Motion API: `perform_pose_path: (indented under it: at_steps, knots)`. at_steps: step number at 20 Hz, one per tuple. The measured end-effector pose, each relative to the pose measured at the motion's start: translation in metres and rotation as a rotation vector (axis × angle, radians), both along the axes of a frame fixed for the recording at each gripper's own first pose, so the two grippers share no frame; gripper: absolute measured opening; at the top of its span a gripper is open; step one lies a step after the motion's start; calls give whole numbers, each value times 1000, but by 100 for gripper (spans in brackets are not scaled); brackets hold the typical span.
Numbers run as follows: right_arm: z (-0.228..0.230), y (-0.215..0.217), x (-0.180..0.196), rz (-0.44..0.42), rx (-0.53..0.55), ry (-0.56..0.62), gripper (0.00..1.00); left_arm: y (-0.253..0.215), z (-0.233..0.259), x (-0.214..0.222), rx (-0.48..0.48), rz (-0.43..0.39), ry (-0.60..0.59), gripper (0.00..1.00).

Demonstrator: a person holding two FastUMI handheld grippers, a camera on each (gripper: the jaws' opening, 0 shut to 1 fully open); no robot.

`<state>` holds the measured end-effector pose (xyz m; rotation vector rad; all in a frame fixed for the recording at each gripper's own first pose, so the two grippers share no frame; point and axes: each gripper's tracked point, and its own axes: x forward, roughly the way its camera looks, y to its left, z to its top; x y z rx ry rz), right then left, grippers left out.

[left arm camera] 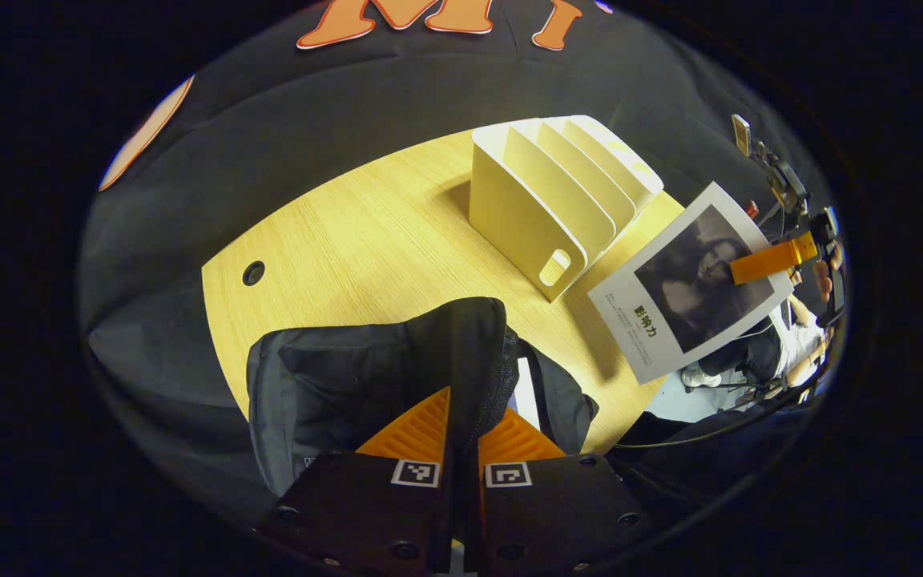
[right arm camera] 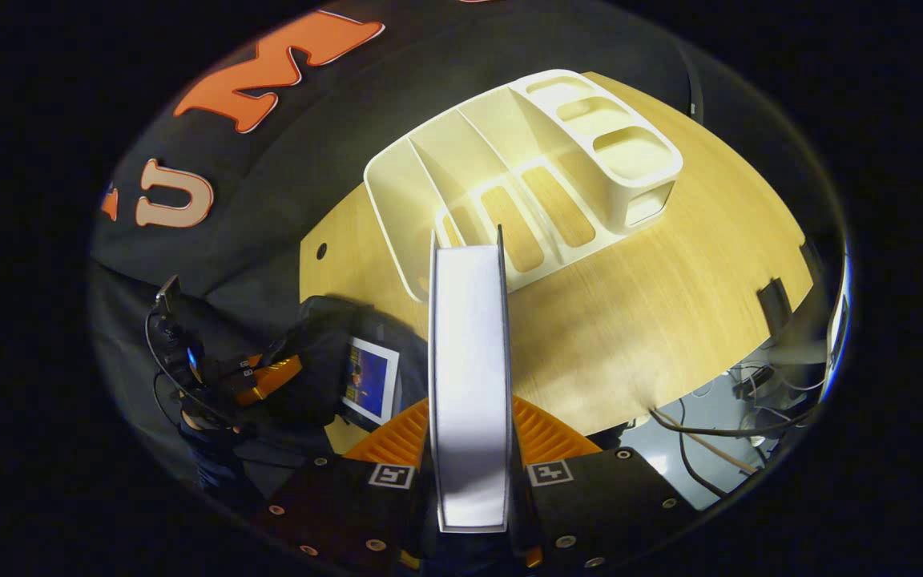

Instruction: Open the schoolbag, grab two books from the bookshelf and put them into the schoolbag.

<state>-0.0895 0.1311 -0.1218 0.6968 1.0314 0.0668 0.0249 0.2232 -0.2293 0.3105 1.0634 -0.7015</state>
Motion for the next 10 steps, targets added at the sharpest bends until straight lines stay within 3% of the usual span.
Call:
perform_pose_path:
  at_steps: [5,10]
  knots:
    - [0,17,13,-19,122,-105,36,-1,9,7,-31,50,4,7]
    - [1,64,21,25,284,-173,36,6,24,14,-50,76,-14,7]
